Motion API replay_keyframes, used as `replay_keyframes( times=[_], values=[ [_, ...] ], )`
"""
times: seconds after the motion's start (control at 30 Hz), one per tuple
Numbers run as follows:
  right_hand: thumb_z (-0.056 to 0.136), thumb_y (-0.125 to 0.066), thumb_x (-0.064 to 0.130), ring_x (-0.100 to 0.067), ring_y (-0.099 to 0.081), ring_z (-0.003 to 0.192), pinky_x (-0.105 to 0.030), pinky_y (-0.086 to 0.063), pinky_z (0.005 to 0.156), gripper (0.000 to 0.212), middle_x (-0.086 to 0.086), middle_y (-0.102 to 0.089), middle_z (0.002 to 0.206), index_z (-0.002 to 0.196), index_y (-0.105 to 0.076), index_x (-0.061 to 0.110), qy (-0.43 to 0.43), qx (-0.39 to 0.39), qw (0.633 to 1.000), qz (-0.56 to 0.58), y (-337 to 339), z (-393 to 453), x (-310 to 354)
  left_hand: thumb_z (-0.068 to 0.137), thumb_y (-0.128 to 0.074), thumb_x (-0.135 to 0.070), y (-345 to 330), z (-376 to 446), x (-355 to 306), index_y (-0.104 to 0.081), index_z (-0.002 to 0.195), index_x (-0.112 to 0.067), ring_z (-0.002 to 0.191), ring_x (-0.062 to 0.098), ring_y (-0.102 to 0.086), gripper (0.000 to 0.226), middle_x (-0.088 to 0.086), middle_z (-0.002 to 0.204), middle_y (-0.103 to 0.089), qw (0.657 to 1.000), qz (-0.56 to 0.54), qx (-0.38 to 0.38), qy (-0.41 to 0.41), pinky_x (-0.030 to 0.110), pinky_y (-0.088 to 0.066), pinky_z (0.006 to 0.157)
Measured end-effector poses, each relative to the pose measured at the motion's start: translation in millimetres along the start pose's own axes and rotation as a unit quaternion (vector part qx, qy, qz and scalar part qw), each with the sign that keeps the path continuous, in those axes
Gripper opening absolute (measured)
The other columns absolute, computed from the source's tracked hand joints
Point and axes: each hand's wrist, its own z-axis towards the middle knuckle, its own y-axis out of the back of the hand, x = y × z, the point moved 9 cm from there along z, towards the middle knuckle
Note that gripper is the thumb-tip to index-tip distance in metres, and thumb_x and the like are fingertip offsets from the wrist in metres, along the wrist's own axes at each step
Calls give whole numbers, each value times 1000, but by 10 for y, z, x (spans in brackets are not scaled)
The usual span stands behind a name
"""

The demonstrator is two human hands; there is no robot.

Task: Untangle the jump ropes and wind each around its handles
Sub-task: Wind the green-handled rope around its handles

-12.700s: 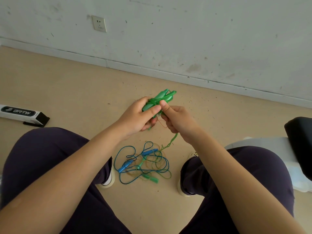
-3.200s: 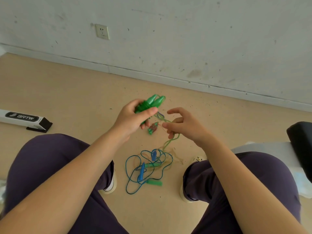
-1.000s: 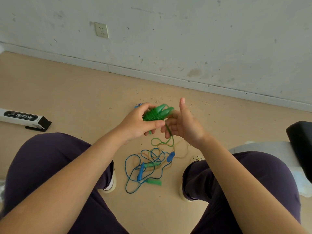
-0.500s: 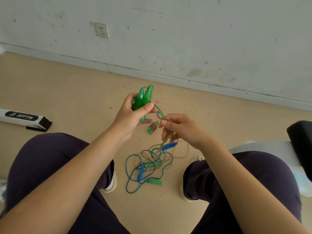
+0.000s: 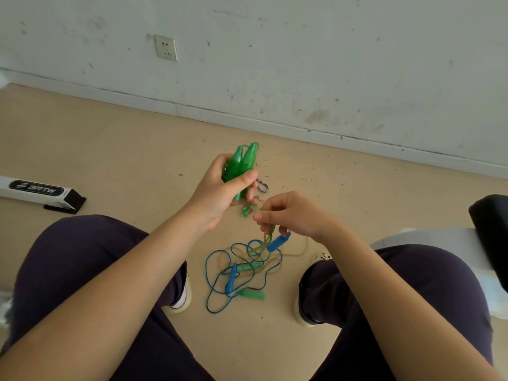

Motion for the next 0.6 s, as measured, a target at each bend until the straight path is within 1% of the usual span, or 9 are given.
replay_keyframes(
  times=[0.07, 0.13, 0.2, 0.27, 0.33, 0.43, 0.47, 0.53, 0.6],
  values=[
    [84, -77, 27, -11, -58, 62, -26, -47, 57, 17, 2, -69, 69, 86, -74, 10, -10, 9, 999, -35, 10, -16, -16, 93, -66, -8, 49, 22, -18, -48, 105, -13, 59, 18, -55, 23, 10, 82, -63, 997, 72, -17, -22, 33, -50, 58],
    [82, -78, 23, -7, -55, 58, -22, -45, 57, 13, 6, -66, 67, 89, -74, 13, -15, 15, 998, -54, 32, -25, -22, 91, -70, -11, 85, 43, -32, -49, 104, -17, 56, 17, -54, 26, 8, 79, -66, 989, 137, -25, -40, 32, -46, 54],
    [81, -79, 21, -4, -55, 60, -20, -46, 63, 12, 7, -67, 71, 90, -75, 15, -12, 4, 997, -73, 82, -27, -3, 88, -73, -17, 95, 58, -14, -50, 103, -26, 56, 15, -58, 29, 6, 80, -67, 978, 204, -20, -46, 32, -47, 56],
    [81, -80, 21, 1, -58, 65, -21, -48, 70, 12, 7, -68, 75, 90, -76, 16, -7, -9, 996, -83, 137, -35, 18, 86, -74, -22, 81, 59, 19, -49, 102, -33, 59, 11, -61, 32, 0, 82, -67, 965, 261, -6, -38, 31, -51, 61],
    [80, -79, 21, 1, -59, 70, -25, -49, 78, 11, 6, -69, 79, 90, -77, 17, -11, -6, 995, -100, 161, -51, 4, 85, -76, -24, 67, 66, 36, -49, 104, -32, 65, 12, -62, 33, -3, 85, -66, 948, 316, 4, -42, 32, -52, 66],
    [81, -78, 21, -9, -54, 71, -30, -45, 75, 8, -2, -65, 78, 88, -77, 16, -8, -17, 992, -122, 211, -72, -2, 85, -76, -27, 134, 87, 35, -49, 107, -29, 69, 12, -59, 35, -7, 83, -62, 938, 346, -8, -37, 32, -51, 71],
    [82, -78, 22, -9, -54, 71, -29, -46, 74, 7, -2, -66, 77, 86, -76, 17, -5, -27, 993, -115, 241, -71, -2, 85, -76, -27, 172, 97, 35, -49, 107, -29, 69, 11, -59, 35, -8, 83, -61, 937, 349, -15, -33, 31, -50, 70],
    [83, -77, 25, 0, -54, 65, -18, -45, 68, 5, 9, -65, 72, 86, -75, 22, 0, -51, 994, -92, 310, -71, 13, 85, -76, -28, 217, 110, 27, -48, 107, -29, 70, 12, -60, 36, -8, 85, -61, 930, 366, -21, -31, 30, -49, 70],
    [84, -76, 27, 5, -47, 54, -9, -39, 57, 6, 16, -58, 62, 84, -74, 22, 6, -74, 994, -75, 371, -83, 43, 85, -75, -28, 229, 112, 21, -48, 108, -28, 68, 12, -60, 35, -6, 86, -61, 929, 369, -24, -28, 26, -48, 66]
  ],
)
